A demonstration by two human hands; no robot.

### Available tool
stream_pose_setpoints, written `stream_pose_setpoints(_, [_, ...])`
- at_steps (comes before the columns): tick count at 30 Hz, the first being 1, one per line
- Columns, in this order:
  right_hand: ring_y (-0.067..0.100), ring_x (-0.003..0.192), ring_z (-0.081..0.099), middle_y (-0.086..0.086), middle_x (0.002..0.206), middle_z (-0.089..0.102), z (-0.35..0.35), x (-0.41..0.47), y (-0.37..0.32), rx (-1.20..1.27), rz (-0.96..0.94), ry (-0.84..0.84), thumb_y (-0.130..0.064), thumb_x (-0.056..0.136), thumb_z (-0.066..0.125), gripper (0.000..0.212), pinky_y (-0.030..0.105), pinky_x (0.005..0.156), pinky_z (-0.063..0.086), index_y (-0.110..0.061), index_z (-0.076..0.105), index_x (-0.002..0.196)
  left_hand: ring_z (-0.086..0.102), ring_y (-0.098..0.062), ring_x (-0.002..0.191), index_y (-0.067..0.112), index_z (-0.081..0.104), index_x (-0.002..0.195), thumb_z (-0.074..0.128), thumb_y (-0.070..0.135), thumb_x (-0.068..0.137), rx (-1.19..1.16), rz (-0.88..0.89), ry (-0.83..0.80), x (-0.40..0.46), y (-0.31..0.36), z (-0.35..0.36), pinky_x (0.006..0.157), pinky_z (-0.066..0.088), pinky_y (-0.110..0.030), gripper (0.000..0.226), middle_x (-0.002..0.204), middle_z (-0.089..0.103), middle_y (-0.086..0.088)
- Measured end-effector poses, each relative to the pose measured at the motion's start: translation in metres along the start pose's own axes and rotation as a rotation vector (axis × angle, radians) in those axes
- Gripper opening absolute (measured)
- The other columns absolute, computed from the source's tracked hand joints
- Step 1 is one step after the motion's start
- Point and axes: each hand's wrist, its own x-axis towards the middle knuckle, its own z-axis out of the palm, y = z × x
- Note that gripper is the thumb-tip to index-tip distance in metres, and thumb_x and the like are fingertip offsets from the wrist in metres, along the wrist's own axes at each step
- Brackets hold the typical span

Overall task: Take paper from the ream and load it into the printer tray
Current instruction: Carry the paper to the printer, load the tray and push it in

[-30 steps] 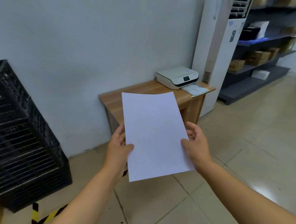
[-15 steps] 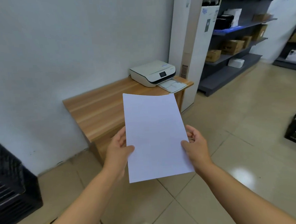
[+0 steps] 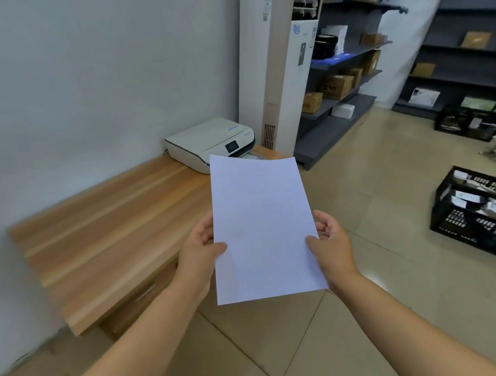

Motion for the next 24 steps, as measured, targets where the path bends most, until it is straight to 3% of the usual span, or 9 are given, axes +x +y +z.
stream_pose_setpoints(5, [0.011,0.084,0.062,-0.010,0.095,0.061,-0.005,0.056,0.007,-0.008,0.026,0.068,0.010,0.082,0.046,0.050,0.024,0.068,0.049,-0.028,0.051,0.115,0.062,-0.020,0.104,0.041,0.057,0.115,0.052,-0.017,0.078,0.015,-0.020,-0.056,0.060,-0.003,0.027,0.083,0.053,-0.046,0.069,0.112,0.066,0.001])
stream_pose_setpoints(10, [0.016,0.081,0.063,-0.006,0.098,0.065,-0.014,0.112,0.024,-0.025,0.065,0.088,0.009,0.080,0.046,0.050,0.030,0.071,0.052,-0.026,0.058,0.114,0.062,-0.021,0.104,0.038,0.054,0.122,0.052,-0.016,0.079,0.023,-0.070,-0.081,0.113,-0.015,0.055,0.084,0.053,-0.050,0.069,0.114,0.065,0.001])
stream_pose_setpoints(13, [0.019,0.082,0.065,-0.003,0.102,0.067,-0.021,0.149,0.032,-0.013,0.074,0.074,0.009,0.079,0.045,0.053,0.033,0.072,0.055,-0.024,0.061,0.117,0.061,-0.023,0.105,0.036,0.053,0.124,0.053,-0.015,0.078,0.024,-0.104,-0.064,0.142,-0.020,0.076,0.080,0.053,-0.046,0.069,0.115,0.063,-0.001])
stream_pose_setpoints(19, [0.020,0.090,0.066,-0.002,0.106,0.066,-0.043,0.242,0.041,0.019,0.076,0.033,0.008,0.079,0.044,0.052,0.036,0.073,0.057,-0.024,0.061,0.117,0.062,-0.019,0.095,0.041,0.058,0.107,0.048,-0.021,0.077,0.019,-0.067,-0.023,0.204,-0.014,0.138,0.064,0.049,-0.032,0.068,0.105,0.065,-0.001])
stream_pose_setpoints(24, [0.020,0.090,0.065,-0.005,0.104,0.066,-0.075,0.323,0.038,0.019,0.095,-0.008,0.008,0.081,0.044,0.051,0.031,0.068,0.054,-0.025,0.061,0.116,0.062,-0.022,0.097,0.036,0.055,0.119,0.049,-0.019,0.078,0.009,-0.082,0.017,0.260,-0.024,0.196,0.066,0.051,-0.035,0.069,0.109,0.065,-0.003])
